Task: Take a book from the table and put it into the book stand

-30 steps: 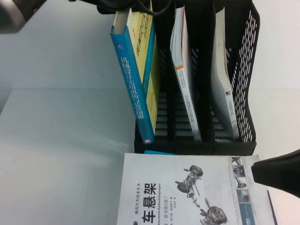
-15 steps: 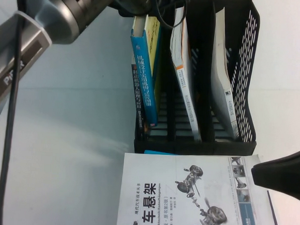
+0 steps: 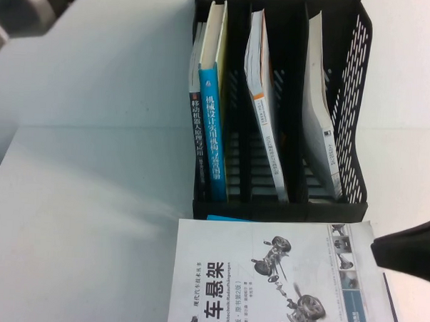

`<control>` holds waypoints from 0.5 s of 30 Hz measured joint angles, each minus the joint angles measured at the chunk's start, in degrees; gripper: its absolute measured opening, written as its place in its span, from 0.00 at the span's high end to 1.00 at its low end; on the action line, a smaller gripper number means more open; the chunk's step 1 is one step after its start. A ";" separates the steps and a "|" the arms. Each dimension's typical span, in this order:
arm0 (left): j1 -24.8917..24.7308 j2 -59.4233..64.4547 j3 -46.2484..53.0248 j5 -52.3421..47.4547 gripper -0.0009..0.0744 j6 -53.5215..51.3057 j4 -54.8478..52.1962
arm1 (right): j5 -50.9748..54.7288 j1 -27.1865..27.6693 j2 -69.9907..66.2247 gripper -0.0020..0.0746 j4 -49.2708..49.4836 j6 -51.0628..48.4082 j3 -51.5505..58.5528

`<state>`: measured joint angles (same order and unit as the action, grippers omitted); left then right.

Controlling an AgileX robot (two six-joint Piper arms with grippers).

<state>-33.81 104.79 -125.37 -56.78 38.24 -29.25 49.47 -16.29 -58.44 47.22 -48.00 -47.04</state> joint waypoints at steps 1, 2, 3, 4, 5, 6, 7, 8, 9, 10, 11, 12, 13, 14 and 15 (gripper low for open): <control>0.00 -1.00 -0.11 -1.56 0.65 -1.44 -0.27 | -0.30 0.00 0.31 0.98 -1.08 0.29 -0.74; 0.00 -1.91 -0.11 -3.67 0.70 -3.63 -0.44 | -0.68 0.00 0.86 0.98 -2.63 1.18 -1.60; 0.00 -2.70 -0.11 -5.88 0.76 -5.57 -0.44 | -1.08 0.00 1.42 0.98 -4.17 2.42 -2.46; 0.00 -3.40 0.02 -7.90 0.82 -6.65 -0.44 | -1.79 0.00 2.15 0.98 -6.50 4.00 -3.24; 0.00 -4.41 0.92 -9.35 0.88 -7.52 -0.44 | -2.86 0.00 3.04 0.98 -9.19 5.75 -3.65; 0.00 -5.76 2.40 -10.03 0.92 -8.08 -0.44 | -3.75 0.00 3.88 0.98 -12.25 7.30 -3.89; 0.00 -7.10 4.62 -10.03 0.94 -8.21 -0.44 | -4.89 0.00 5.10 0.98 -15.51 9.31 -3.89; 0.00 -9.23 7.56 -9.35 0.96 -8.36 0.00 | -5.72 0.00 6.47 0.98 -18.89 11.49 -3.89; 0.00 -11.88 11.28 -8.02 0.97 -8.46 0.63 | -6.32 0.00 7.67 0.98 -21.46 13.12 -3.76; 0.00 -14.32 14.77 -6.55 0.97 -8.46 1.37 | -6.66 0.00 9.36 0.98 -24.28 14.94 -3.30; 0.00 -17.85 19.73 -4.18 0.98 -8.46 2.46 | -6.77 0.00 11.31 0.98 -26.64 16.34 -2.65; 0.00 -21.85 25.32 -1.23 0.98 -8.36 3.96 | -6.91 0.00 12.97 0.98 -28.05 17.28 -1.78; 0.00 -26.14 30.15 2.18 0.98 -8.36 5.38 | -7.05 0.00 15.68 0.98 -29.21 17.95 -0.78; 0.00 -30.60 36.56 5.95 0.98 -8.49 7.45 | -7.38 0.00 18.06 0.98 -30.03 18.25 0.33; 0.00 -35.10 43.26 9.94 0.99 -9.08 9.74 | -8.06 0.00 20.03 0.98 -30.35 18.32 1.37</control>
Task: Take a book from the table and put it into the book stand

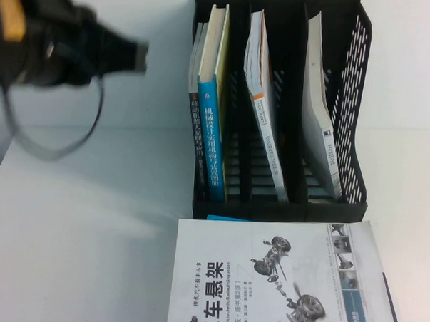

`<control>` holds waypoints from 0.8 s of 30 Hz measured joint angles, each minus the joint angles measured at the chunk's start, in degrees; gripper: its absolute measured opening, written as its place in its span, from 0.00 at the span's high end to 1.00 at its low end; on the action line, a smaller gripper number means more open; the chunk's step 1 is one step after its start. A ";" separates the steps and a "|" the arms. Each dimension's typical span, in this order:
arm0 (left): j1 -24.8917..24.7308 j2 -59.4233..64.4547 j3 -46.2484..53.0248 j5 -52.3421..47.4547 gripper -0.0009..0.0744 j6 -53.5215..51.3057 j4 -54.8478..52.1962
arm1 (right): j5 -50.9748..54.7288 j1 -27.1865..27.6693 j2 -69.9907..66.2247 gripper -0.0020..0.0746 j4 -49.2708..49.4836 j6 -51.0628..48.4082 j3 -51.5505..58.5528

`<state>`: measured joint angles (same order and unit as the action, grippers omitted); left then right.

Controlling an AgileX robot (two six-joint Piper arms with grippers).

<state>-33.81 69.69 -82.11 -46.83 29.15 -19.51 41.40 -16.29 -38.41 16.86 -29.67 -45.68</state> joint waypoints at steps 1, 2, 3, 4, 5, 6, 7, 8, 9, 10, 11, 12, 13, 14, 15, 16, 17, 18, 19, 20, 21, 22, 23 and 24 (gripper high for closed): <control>0.00 -3.53 6.79 3.23 0.99 -0.55 1.87 | -0.88 0.00 2.60 0.98 -0.12 0.27 1.46; 0.00 -7.76 13.48 7.17 0.98 -0.99 4.10 | -1.73 0.00 5.31 0.98 -0.25 0.48 3.06; 0.00 -11.69 19.91 10.60 0.99 -1.22 5.78 | -2.54 0.00 7.47 0.98 -0.35 0.71 4.45; 0.00 -14.71 24.67 12.66 0.99 -1.22 7.04 | -3.28 0.00 10.03 0.98 -0.37 1.08 6.34; 0.00 -18.25 29.96 14.42 0.99 -1.22 7.89 | -3.52 0.00 12.48 0.98 -0.48 1.22 8.32; 0.00 -21.40 34.40 15.51 0.98 -0.85 8.69 | -3.61 0.00 14.28 0.98 -0.58 1.51 10.38; 0.00 -24.06 37.36 16.26 0.98 -0.55 9.21 | -3.62 0.00 16.45 0.98 -0.58 1.62 12.45; 0.00 -26.17 40.42 16.78 0.99 -0.13 9.46 | -3.62 0.00 18.49 0.98 -0.58 1.62 14.43; 0.00 -27.72 42.75 16.96 0.98 0.15 9.68 | -3.88 0.00 20.50 0.98 -0.60 1.97 15.93; 0.00 -28.64 44.45 17.12 0.98 0.43 9.95 | -4.53 0.00 22.40 0.98 -0.70 2.50 17.66; 0.00 -29.50 45.65 17.58 0.99 0.69 10.61 | -5.42 0.00 24.14 0.98 -0.70 3.41 19.17; 0.00 -29.95 46.43 17.84 0.99 0.83 11.17 | -6.15 0.00 25.45 0.98 -0.70 4.27 20.20; 0.00 -30.22 46.82 18.13 0.99 0.93 11.71 | -6.86 0.00 26.91 0.98 -0.70 4.81 21.29; 0.00 -30.32 46.93 18.27 0.99 0.93 12.23 | -7.14 0.00 28.18 0.98 -0.70 5.28 22.17; 0.00 -30.32 47.09 18.60 0.99 1.07 12.87 | -7.26 0.00 29.04 0.98 -0.70 5.39 22.70; 0.00 -30.32 47.12 18.74 0.99 1.18 13.44 | -7.23 0.00 29.86 0.98 -0.70 5.41 23.13; 0.00 -30.32 47.21 18.89 0.99 1.19 13.74 | -7.09 0.00 30.30 0.98 -0.70 5.41 23.43; 0.00 -30.32 47.21 18.89 0.99 1.19 14.18 | -6.84 0.00 30.52 0.98 -0.70 5.51 23.68; 0.00 -30.32 47.21 18.89 0.99 1.19 14.50 | -6.23 0.00 30.63 0.98 -0.70 5.51 23.80; 0.00 -30.32 47.21 18.77 0.99 1.19 14.96 | -5.51 0.00 30.63 0.98 -0.70 5.51 23.94; 0.00 -30.32 47.21 18.50 0.99 1.29 15.20 | -4.82 0.00 30.63 0.98 -0.70 5.51 23.93; 0.00 -30.45 47.25 18.38 0.99 1.26 15.34 | -4.12 0.00 30.63 0.98 -0.70 5.51 23.93; 0.00 -30.44 47.25 18.07 0.99 1.31 15.42 | -3.46 0.00 30.63 0.98 -0.70 5.51 23.93; 0.00 -30.44 47.25 18.07 0.99 1.41 15.47 | -2.84 0.00 30.63 0.98 -0.70 5.51 23.93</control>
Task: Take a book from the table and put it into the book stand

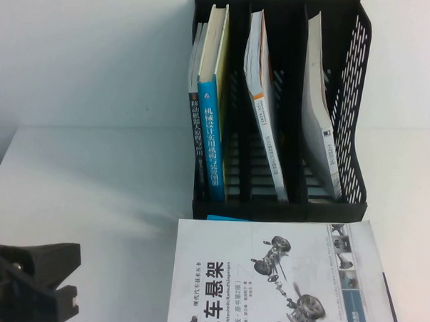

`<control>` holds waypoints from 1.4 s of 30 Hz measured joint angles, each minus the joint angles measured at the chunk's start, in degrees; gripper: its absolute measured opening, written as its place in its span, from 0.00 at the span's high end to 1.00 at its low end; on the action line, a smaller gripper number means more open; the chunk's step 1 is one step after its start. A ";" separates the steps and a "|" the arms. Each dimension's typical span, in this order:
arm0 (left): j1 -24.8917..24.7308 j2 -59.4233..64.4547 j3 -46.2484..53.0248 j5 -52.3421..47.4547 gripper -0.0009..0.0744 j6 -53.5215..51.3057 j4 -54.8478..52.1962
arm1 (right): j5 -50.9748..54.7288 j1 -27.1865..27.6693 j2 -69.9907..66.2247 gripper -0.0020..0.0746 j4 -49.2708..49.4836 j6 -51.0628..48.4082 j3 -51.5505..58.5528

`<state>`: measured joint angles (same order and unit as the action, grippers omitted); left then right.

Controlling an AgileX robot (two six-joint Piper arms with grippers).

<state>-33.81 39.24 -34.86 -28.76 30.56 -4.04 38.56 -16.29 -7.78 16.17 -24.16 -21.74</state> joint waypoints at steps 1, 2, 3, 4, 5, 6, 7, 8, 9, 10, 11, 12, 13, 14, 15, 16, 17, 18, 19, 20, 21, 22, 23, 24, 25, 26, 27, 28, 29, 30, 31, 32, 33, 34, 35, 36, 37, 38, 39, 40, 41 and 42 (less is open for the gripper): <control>0.00 0.00 0.00 0.00 0.99 0.00 0.21 | 0.33 0.00 0.00 0.98 0.00 0.09 0.00; 0.00 0.00 0.00 0.00 0.99 0.00 0.15 | 0.84 0.00 0.00 0.98 0.00 0.09 0.00; 0.00 0.00 0.00 -0.11 0.99 0.00 0.24 | 1.27 0.00 0.00 0.98 0.00 0.09 0.00; 0.00 0.00 0.00 -0.11 0.99 0.00 0.24 | 1.73 0.00 0.00 0.98 0.00 0.09 0.00; 0.00 0.00 0.00 -0.11 0.99 0.00 0.24 | 1.98 0.00 0.00 0.98 0.00 0.09 0.00; 0.00 -0.11 0.10 -0.11 0.99 -0.61 -0.54 | 2.12 0.00 0.00 0.98 0.00 0.09 0.00; 0.13 -0.44 0.20 -0.11 0.99 -1.59 -1.76 | 2.20 0.00 0.00 0.98 0.00 0.09 0.00; 0.82 -1.00 0.48 -0.11 0.99 -3.36 -3.76 | 2.20 0.00 0.00 0.98 0.00 0.09 0.00; 2.22 -1.94 0.99 0.00 0.99 -5.07 -5.09 | 2.20 0.00 0.00 0.98 0.00 0.09 0.00; 3.77 -2.97 1.61 0.00 0.99 -6.36 -5.91 | 2.20 0.00 0.00 0.98 0.00 0.09 0.00; 6.05 -4.58 2.68 0.12 0.99 -7.05 -6.55 | 2.20 0.00 0.00 0.98 0.00 0.09 0.00; 8.49 -6.53 4.12 0.72 0.99 -7.36 -6.93 | 2.20 0.00 0.00 0.98 0.00 0.09 0.00; 10.92 -8.81 5.87 1.67 0.99 -7.67 -7.21 | 2.20 0.00 0.00 0.98 0.00 0.09 0.00; 12.77 -11.39 7.42 3.13 0.99 -7.89 -7.30 | 2.20 0.00 0.00 0.98 0.00 0.09 0.00; 15.00 -14.13 9.60 4.89 0.99 -8.00 -7.38 | 2.20 0.00 0.00 0.98 0.00 0.09 0.00; 17.08 -16.94 11.98 6.84 0.99 -8.00 -7.38 | 2.20 0.00 0.00 0.98 0.00 0.09 0.00; 19.05 -19.18 14.52 8.41 0.99 -8.00 -7.38 | 2.20 0.00 0.00 0.98 0.00 0.09 0.00; 20.94 -21.94 17.13 10.13 0.99 -8.00 -6.97 | 2.20 0.00 0.00 0.98 0.00 0.09 0.00; 22.66 -24.59 19.81 11.71 0.99 -8.00 -6.56 | 2.20 0.00 0.00 0.98 0.00 0.09 0.00; 23.93 -26.64 21.96 12.68 0.99 -7.75 -6.17 | 2.20 0.00 0.00 0.98 0.00 0.09 0.00; 25.41 -29.22 24.56 13.52 0.99 -7.39 -5.93 | 2.20 0.00 0.00 0.98 0.00 0.09 0.00; 26.78 -31.88 27.04 14.24 0.99 -6.99 -5.68 | 2.20 0.00 0.00 0.98 0.00 0.09 0.00; 27.68 -34.14 28.97 14.70 0.99 -6.69 -5.57 | 2.20 0.00 0.00 0.98 0.00 0.09 0.00; 28.57 -36.19 31.27 14.88 0.99 -6.68 -5.42 | 2.20 0.00 0.00 0.98 0.00 0.09 0.00; 29.22 -37.95 33.44 15.01 0.99 -6.58 -5.14 | 2.20 0.00 0.00 0.98 0.00 0.11 0.00; 29.62 -38.87 34.77 14.89 0.99 -6.44 -5.02 | 2.20 0.00 0.00 0.98 0.00 0.11 0.00; 29.68 -39.32 35.78 14.57 0.99 -6.33 -4.91 | 2.20 0.00 0.00 0.98 0.00 0.11 0.00; 29.68 -39.68 36.05 13.65 0.99 -6.33 -4.60 | 2.20 0.00 0.00 0.98 0.00 0.11 0.00; 29.68 -39.69 36.05 12.54 0.99 -6.33 -4.34 | 2.20 0.00 0.00 0.98 0.00 0.11 0.00; 29.68 -39.69 36.05 11.30 0.99 -6.33 -4.22 | 2.36 0.00 0.00 0.98 0.00 0.11 0.00; 29.68 -39.69 35.95 10.50 0.99 -6.22 -4.22 | 2.36 0.00 0.00 0.98 0.00 0.11 0.00; 29.68 -39.79 35.95 10.38 0.99 -6.23 -4.22 | 2.36 0.00 0.00 0.98 0.00 0.11 0.00; 29.68 -39.79 35.95 10.27 0.99 -6.23 -4.12 | 2.36 0.00 0.00 0.98 0.00 0.11 0.00; 29.68 -39.79 35.95 10.16 0.99 -6.23 -4.12 | 2.36 0.00 0.00 0.98 0.00 0.11 0.00; 29.68 -39.79 35.95 10.16 0.99 -6.23 -4.12 | 2.36 0.00 0.00 0.98 0.00 0.11 0.00; 29.68 -39.79 35.95 10.16 0.99 -6.23 -4.12 | 2.36 0.00 0.00 0.98 0.00 0.11 0.00; 29.68 -39.79 35.85 10.16 0.99 -6.23 -4.12 | 2.36 0.00 0.00 0.98 0.00 0.11 0.00; 29.68 -39.79 35.87 10.06 0.99 -6.23 -4.12 | 2.36 0.00 0.00 0.98 0.00 0.11 0.00; 29.68 -39.79 35.87 10.06 0.99 -6.23 -4.12 | 2.36 0.00 0.00 0.98 0.00 0.11 0.00; 29.68 -39.79 35.87 10.06 0.99 -6.23 -4.12 | 2.36 0.00 0.00 0.98 0.00 0.11 0.00; 29.68 -39.79 35.87 10.06 0.99 -6.23 -4.12 | 2.36 0.00 0.00 0.98 0.00 0.11 0.00; 29.68 -39.79 35.87 10.06 0.99 -6.23 -4.12 | 2.36 0.00 0.00 0.98 0.00 0.11 0.00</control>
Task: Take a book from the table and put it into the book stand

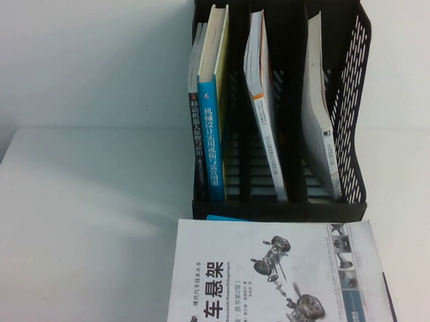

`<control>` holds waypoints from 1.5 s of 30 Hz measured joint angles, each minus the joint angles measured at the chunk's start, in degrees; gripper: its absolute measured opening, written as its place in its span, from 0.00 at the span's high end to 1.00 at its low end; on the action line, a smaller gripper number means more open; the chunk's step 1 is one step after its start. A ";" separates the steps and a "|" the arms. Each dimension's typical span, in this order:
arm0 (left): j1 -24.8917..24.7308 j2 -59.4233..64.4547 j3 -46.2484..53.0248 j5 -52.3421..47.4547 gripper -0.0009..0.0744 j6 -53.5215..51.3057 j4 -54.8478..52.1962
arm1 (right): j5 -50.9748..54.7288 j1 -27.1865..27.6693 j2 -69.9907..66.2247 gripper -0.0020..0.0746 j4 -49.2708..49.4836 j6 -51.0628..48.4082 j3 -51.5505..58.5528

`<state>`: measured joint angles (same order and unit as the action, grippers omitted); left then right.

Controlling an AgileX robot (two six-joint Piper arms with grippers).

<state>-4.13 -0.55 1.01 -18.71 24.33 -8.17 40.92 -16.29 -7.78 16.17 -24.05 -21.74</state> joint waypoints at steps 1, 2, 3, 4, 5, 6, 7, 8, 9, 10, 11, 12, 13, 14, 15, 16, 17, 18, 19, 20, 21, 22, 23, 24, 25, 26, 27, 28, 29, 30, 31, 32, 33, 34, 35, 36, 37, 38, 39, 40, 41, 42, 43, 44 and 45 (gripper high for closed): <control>0.00 0.00 0.00 0.00 0.99 0.00 0.00 | 0.00 0.00 0.00 0.98 0.00 0.00 0.00; 0.00 0.00 0.00 -0.11 0.99 0.00 0.00 | 0.00 0.00 0.00 0.98 0.00 0.00 0.00; 0.00 0.00 0.00 -0.11 0.99 0.02 0.00 | 0.00 0.00 0.00 0.98 0.00 0.00 0.00; 0.00 0.00 -0.04 -0.20 0.99 0.02 0.00 | 0.00 0.00 0.00 0.98 0.00 0.00 0.00; 0.00 0.00 -0.04 -0.20 0.99 0.02 0.00 | 0.00 0.00 0.00 0.98 0.00 0.00 0.00; 0.00 0.00 -0.04 -0.20 0.99 0.02 0.00 | 0.00 0.00 0.00 0.98 0.00 0.00 0.00; 0.00 0.00 -0.04 -0.20 0.99 0.02 0.00 | 0.00 0.00 0.00 0.98 0.00 0.00 0.00; 0.00 0.00 -0.04 -0.20 0.99 0.02 0.00 | 0.00 0.00 0.00 0.98 0.00 0.00 0.11; 0.00 0.00 -0.04 -0.20 0.99 0.02 0.00 | 0.00 0.58 0.36 0.98 0.00 0.00 0.21; 0.00 0.00 -0.04 -0.20 0.99 0.02 0.00 | 0.00 1.60 0.76 0.98 0.12 0.00 0.34; 0.00 0.00 -0.04 -0.20 0.99 0.02 0.00 | -0.48 3.43 1.35 0.98 -0.37 -0.45 0.47; 0.00 0.00 -0.04 -0.22 0.99 0.02 0.00 | -1.28 5.69 1.92 0.98 -1.44 -1.29 0.61; 0.00 0.00 -0.04 -0.32 0.99 0.02 0.00 | -2.49 7.57 2.52 0.98 -2.23 -1.63 1.09; 0.00 0.00 -0.04 -0.32 0.99 0.12 0.00 | -4.32 9.79 3.26 0.98 -3.02 -1.72 1.92; 0.00 0.00 -0.04 -0.32 0.99 0.12 0.00 | -6.26 11.84 4.14 0.98 -3.43 -1.72 3.24; 0.00 0.00 -0.04 -0.32 0.99 0.12 0.00 | -7.96 13.24 4.93 0.98 -3.71 -1.40 4.60; 0.00 0.00 -0.04 -0.32 0.99 0.12 0.00 | -10.33 14.72 5.96 0.98 -3.72 -0.71 6.71; 0.00 0.00 -0.13 -0.32 0.99 0.12 0.00 | -12.80 15.96 7.03 0.98 -3.72 0.62 9.22; 0.00 0.00 -0.13 -0.32 0.99 0.12 0.00 | -15.03 17.01 7.72 0.98 -3.72 2.00 11.42; 0.00 0.00 -0.13 -0.43 0.99 0.12 0.00 | -17.10 17.88 8.14 0.98 -3.72 4.10 14.26; 0.00 0.00 -0.13 -0.43 0.99 0.12 0.00 | -18.80 18.58 8.39 0.98 -3.72 6.47 17.15; 0.00 0.00 -0.13 -0.43 0.99 0.12 0.00 | -19.98 18.96 8.42 0.98 -3.72 8.74 19.83; 0.00 0.00 -0.13 -0.43 0.99 0.12 0.00 | -20.58 19.22 8.42 0.98 -3.52 10.41 21.71; 0.00 0.00 -0.13 -0.43 0.99 0.12 0.00 | -20.03 19.60 8.42 0.98 -3.27 11.67 22.72; 0.00 0.00 -0.13 -0.53 0.99 0.12 0.02 | -19.69 19.74 8.42 0.98 -3.27 12.22 22.74; 0.00 0.00 -0.13 -0.53 0.99 0.12 0.13 | -19.69 20.00 8.42 0.98 -3.11 12.62 22.74; 0.00 0.00 -0.13 -0.53 0.99 0.12 0.13 | -19.69 20.14 8.42 0.98 -3.11 12.87 22.74; 0.00 0.00 -0.13 -0.53 0.99 0.12 0.13 | -19.69 20.24 8.42 0.98 -3.11 12.87 22.74; 0.00 0.00 -0.13 -0.53 0.99 0.12 0.13 | -19.69 20.35 8.42 0.98 -3.11 12.87 22.74; 0.00 0.00 -0.13 -0.53 0.99 0.12 0.13 | -19.69 20.34 8.42 0.98 -3.11 12.87 22.74; 0.00 0.00 -0.13 -0.53 0.99 0.12 0.13 | -19.69 20.34 8.42 0.98 -3.11 12.51 22.74; 0.00 0.00 -0.13 -0.53 0.99 0.12 0.13 | -19.69 20.34 8.42 0.98 -3.11 12.26 22.74; 0.00 0.00 -0.13 -0.53 0.99 0.12 0.13 | -19.69 20.34 8.42 0.98 -3.11 12.14 22.74; 0.00 0.00 -0.13 -0.53 0.99 0.12 0.13 | -19.69 20.34 8.42 0.98 -3.11 12.16 22.74; 0.00 0.00 -0.13 -0.53 0.99 0.12 0.13 | -19.69 20.34 8.42 0.98 -3.11 12.16 22.74; 0.00 0.00 -0.13 -0.53 0.99 0.12 0.13 | -19.69 20.34 8.42 0.98 -3.11 12.16 22.74; 0.00 0.00 -0.13 -0.53 0.99 0.12 0.13 | -19.69 20.34 8.42 0.98 -3.11 12.16 22.74; 0.00 0.00 -0.13 -0.53 0.99 0.12 0.13 | -19.69 20.34 8.42 0.98 -3.11 12.16 22.74; 0.00 0.00 -0.13 -0.53 0.99 0.12 0.13 | -19.69 20.34 8.42 0.98 -3.11 12.16 22.74; 0.00 0.00 -0.13 -0.53 0.99 0.12 0.13 | -19.69 20.34 8.42 0.98 -3.11 12.16 22.74; 0.00 0.00 -0.13 -0.53 0.99 0.12 0.13 | -19.69 20.34 8.42 0.98 -3.11 12.16 22.74; 0.00 0.00 -0.13 -0.53 0.99 0.12 0.13 | -19.69 20.34 8.42 0.98 -3.11 12.16 22.74; 0.00 0.00 -0.13 -0.53 0.99 0.12 0.13 | -19.69 20.34 8.42 0.98 -3.11 12.16 22.74; 0.00 0.00 -0.13 -0.53 0.99 0.12 0.13 | -19.69 20.34 8.42 0.98 -3.11 12.16 22.74; 0.00 0.00 -0.13 -0.53 0.99 0.12 0.13 | -19.69 20.34 8.42 0.98 -3.11 12.16 22.74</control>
<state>-4.13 -0.55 0.87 -19.23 24.45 -8.04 21.23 4.05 0.64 13.06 -11.89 0.99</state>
